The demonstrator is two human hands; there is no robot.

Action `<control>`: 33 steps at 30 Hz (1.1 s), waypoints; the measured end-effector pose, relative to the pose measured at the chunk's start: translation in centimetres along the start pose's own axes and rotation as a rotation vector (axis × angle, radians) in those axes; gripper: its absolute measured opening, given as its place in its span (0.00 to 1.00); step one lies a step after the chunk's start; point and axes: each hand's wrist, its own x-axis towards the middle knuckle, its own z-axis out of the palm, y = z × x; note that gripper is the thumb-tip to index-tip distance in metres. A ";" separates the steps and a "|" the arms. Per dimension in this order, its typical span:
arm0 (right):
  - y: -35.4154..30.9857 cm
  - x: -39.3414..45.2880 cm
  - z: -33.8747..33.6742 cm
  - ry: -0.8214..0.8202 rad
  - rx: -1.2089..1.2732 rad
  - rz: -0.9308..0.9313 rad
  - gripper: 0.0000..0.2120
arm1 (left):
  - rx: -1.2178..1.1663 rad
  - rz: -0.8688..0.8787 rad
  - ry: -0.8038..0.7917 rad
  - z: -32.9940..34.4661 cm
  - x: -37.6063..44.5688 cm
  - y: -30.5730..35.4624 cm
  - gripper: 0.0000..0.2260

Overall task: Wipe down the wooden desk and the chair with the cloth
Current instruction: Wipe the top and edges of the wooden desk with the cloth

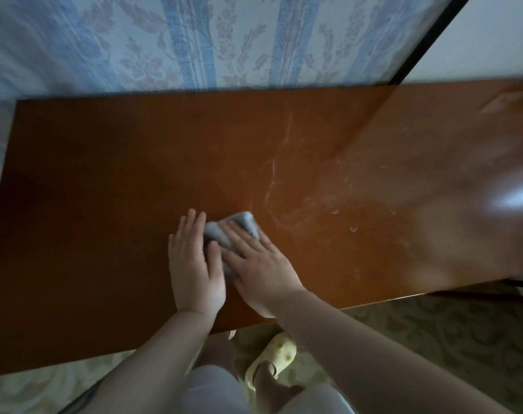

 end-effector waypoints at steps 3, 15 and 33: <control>-1.8 -4.0 2.6 0.176 0.105 0.302 0.30 | 0.039 -0.055 0.012 2.0 -1.7 2.8 0.23; 7.7 -13.6 4.0 0.359 0.108 0.635 0.25 | 0.315 -0.091 -0.046 4.1 -2.6 4.7 0.21; 2.5 -7.4 2.2 0.100 0.023 0.135 0.27 | 0.304 -0.130 -0.036 3.9 -2.0 4.5 0.20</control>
